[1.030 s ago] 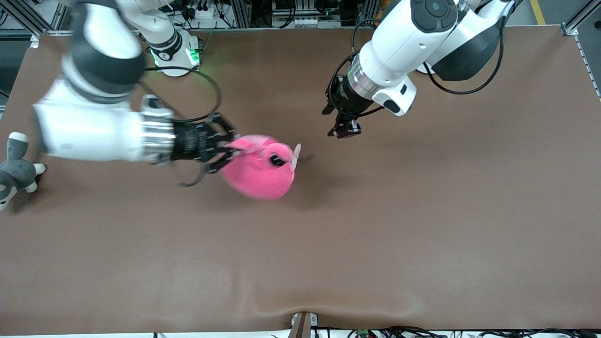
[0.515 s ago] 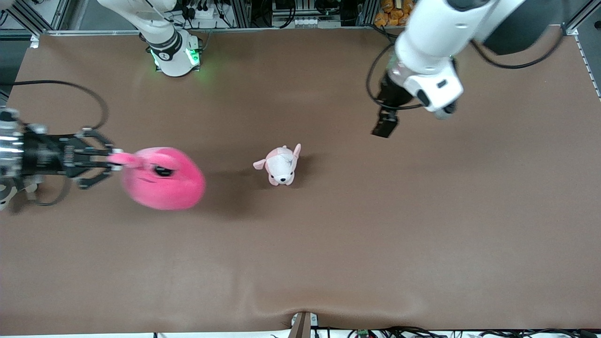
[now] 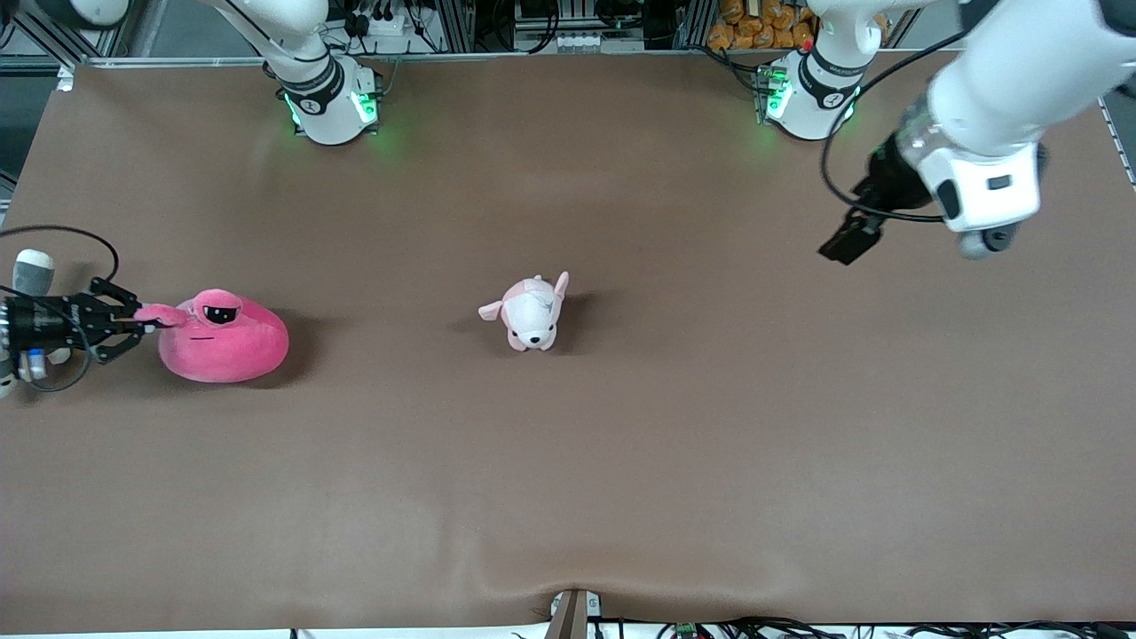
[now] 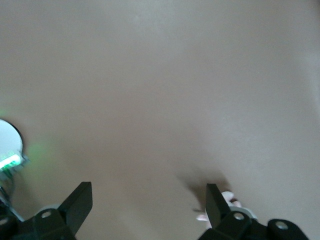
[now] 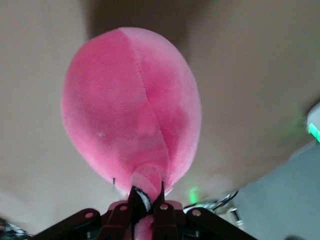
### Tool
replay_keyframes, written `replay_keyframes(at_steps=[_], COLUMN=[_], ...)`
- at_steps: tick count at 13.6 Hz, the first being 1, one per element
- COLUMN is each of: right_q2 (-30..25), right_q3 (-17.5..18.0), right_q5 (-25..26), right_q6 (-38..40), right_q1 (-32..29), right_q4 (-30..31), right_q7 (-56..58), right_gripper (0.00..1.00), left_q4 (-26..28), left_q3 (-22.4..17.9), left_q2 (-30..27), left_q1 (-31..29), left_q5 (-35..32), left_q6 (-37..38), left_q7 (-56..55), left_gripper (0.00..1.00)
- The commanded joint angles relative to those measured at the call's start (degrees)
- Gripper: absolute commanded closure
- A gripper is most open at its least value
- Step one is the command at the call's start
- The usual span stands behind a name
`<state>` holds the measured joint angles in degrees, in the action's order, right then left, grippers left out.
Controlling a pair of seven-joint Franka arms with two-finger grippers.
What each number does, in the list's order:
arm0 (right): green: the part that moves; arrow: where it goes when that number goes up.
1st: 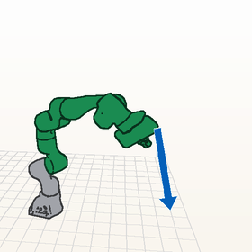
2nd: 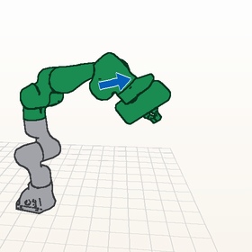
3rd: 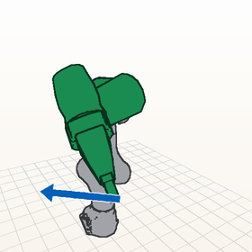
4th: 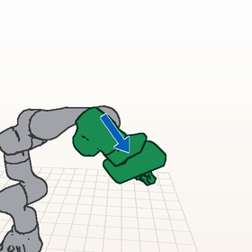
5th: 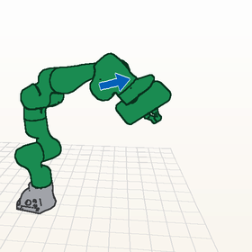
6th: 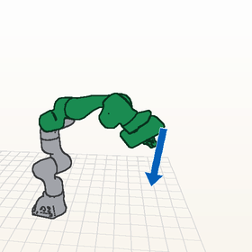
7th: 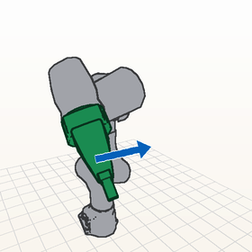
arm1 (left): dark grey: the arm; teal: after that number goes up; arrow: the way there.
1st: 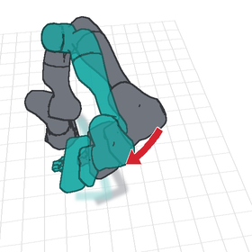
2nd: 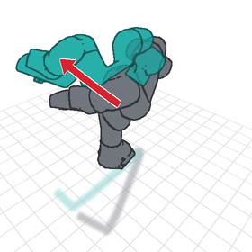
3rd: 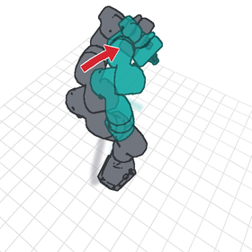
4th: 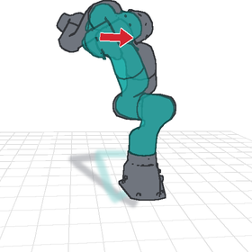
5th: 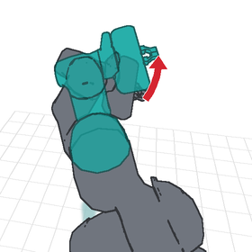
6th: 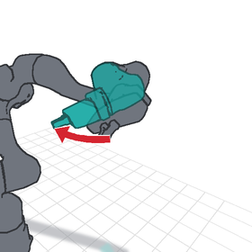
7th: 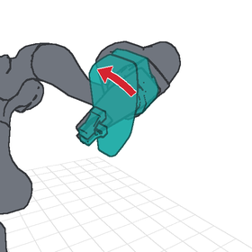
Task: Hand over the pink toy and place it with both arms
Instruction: 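Carry the pink toy with the right gripper beside the grey plush, lower it, then open the right gripper to release the pink toy on the table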
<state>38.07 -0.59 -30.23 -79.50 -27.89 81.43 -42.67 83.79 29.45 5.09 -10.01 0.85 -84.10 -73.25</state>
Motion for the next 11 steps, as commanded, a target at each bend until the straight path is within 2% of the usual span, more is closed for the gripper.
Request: replay_keyframes(at_steps=[1,2,4,5,6,7,9,11], right_q2=[2.5,1.8,0.3,0.1,0.0,0.1,-1.4,-6.8], right_q3=[1.6,1.7,2.3,2.0,1.7,2.1,1.6,2.4], right_q5=[2.4,4.5,8.9,9.8,13.8,20.2,27.5,27.3], right_q6=[0.0,0.5,1.7,2.0,5.1,9.1,12.9,13.4], right_q1=[-2.0,-1.6,1.1,2.9,6.3,10.4,17.8,19.4], right_q4=[-2.2,-2.6,-5.0,-9.1,-14.9,-20.5,-27.0,-27.3], right_q7=[8.5,9.0,8.7,9.2,9.2,9.3,9.3,10.3], right_gripper=[0.37,0.00,0.00,0.00,0.00,0.00,0.00,0.00], left_q4=[0.0,0.0,0.0,0.0,0.0,0.0,0.0,0.0], left_q3=[0.4,0.4,0.4,0.4,0.4,0.4,0.3,-0.4], left_q2=[-2.6,-2.6,-2.6,-2.6,-2.6,-2.7,-2.7,-3.5], left_q1=[-4.3,-5.8,-8.9,-10.3,-11.2,-11.6,-12.4,-14.1], left_q5=[-0.8,-0.9,-0.8,-0.8,-0.8,-0.8,-0.9,-0.9], left_q6=[1.8,2.2,2.8,2.8,2.8,2.9,2.9,2.9], left_q7=[11.8,16.5,27.0,31.0,33.1,34.6,39.4,45.9], left_gripper=[0.00,0.00,0.00,0.00,0.00,0.00,0.00,0.00])
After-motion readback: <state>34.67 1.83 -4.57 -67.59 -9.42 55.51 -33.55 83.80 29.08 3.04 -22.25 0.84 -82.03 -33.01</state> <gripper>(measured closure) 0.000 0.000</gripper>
